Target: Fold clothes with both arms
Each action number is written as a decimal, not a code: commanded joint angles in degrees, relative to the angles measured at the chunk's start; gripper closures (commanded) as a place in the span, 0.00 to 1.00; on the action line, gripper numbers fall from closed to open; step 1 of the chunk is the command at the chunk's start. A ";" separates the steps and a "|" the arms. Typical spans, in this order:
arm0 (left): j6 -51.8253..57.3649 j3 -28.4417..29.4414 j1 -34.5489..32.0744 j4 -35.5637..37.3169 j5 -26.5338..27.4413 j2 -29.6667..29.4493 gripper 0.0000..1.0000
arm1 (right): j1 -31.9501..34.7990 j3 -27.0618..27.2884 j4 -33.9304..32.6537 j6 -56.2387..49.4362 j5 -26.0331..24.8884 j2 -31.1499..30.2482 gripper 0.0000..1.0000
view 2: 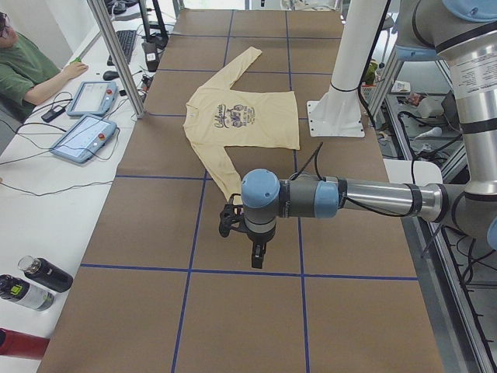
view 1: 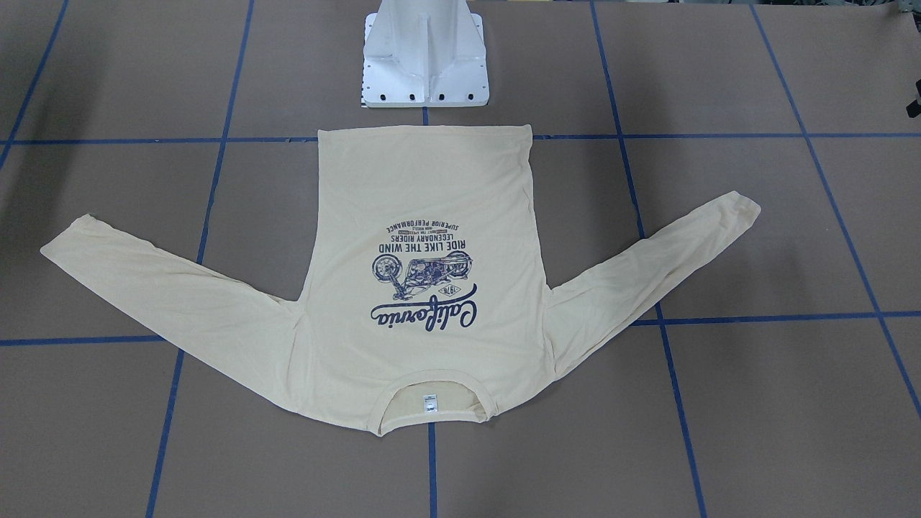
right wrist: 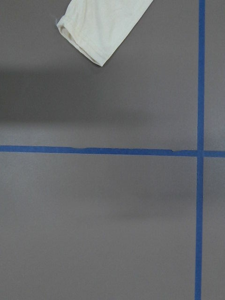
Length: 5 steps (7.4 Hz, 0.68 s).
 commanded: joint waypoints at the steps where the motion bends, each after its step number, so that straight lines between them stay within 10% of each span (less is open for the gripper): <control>1: 0.26 -0.26 0.00 -0.13 0.00 -0.09 0.00 | 0.00 -0.02 0.00 0.09 0.09 0.09 0.00; 5: 2.72 -0.88 0.79 -1.09 0.88 -1.05 0.00 | -0.09 0.07 0.00 0.44 0.26 1.31 0.00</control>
